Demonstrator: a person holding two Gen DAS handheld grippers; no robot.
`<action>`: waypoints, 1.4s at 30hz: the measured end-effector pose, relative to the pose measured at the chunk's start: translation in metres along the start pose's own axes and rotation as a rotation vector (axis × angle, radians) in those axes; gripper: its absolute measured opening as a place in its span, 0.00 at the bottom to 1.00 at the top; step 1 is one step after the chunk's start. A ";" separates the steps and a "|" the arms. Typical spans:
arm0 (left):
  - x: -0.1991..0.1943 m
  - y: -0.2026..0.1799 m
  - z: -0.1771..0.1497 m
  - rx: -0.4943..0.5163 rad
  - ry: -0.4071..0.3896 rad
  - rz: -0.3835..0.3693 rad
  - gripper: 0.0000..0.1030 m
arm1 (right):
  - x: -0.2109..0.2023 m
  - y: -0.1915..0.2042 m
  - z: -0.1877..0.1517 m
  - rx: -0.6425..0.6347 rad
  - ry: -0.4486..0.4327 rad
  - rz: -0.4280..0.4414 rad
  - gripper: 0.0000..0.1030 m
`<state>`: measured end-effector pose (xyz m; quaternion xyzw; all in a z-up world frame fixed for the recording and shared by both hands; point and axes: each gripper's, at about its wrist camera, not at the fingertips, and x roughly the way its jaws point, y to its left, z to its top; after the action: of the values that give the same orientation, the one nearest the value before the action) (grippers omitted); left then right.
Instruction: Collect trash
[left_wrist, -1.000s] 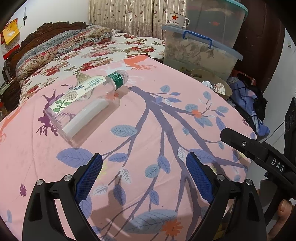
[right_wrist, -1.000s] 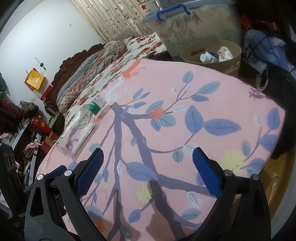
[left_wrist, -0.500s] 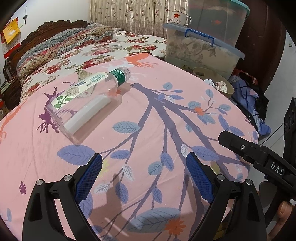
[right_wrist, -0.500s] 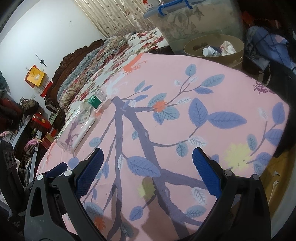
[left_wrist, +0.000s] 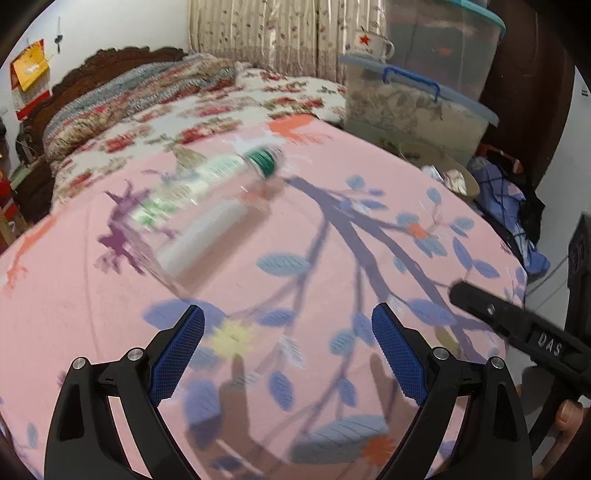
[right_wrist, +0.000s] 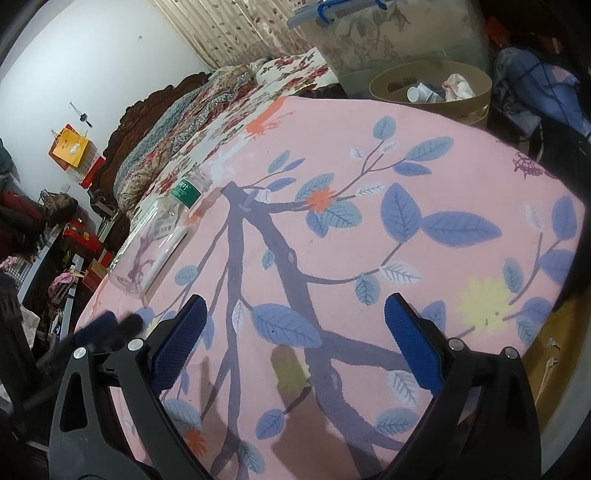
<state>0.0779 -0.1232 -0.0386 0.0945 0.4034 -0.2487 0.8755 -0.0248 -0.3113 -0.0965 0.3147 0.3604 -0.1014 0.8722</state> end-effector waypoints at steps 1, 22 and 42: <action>-0.002 0.006 0.006 0.007 -0.012 0.023 0.85 | 0.001 0.000 0.000 -0.002 -0.002 0.001 0.93; 0.049 0.074 0.058 0.076 0.067 0.086 0.61 | 0.014 0.028 0.034 -0.150 -0.012 0.103 0.83; -0.062 0.151 -0.068 -0.285 -0.003 0.225 0.64 | 0.259 0.265 0.115 -0.541 0.174 -0.005 0.90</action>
<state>0.0758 0.0533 -0.0415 0.0139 0.4202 -0.0895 0.9029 0.3336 -0.1629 -0.0880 0.0774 0.4486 0.0238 0.8901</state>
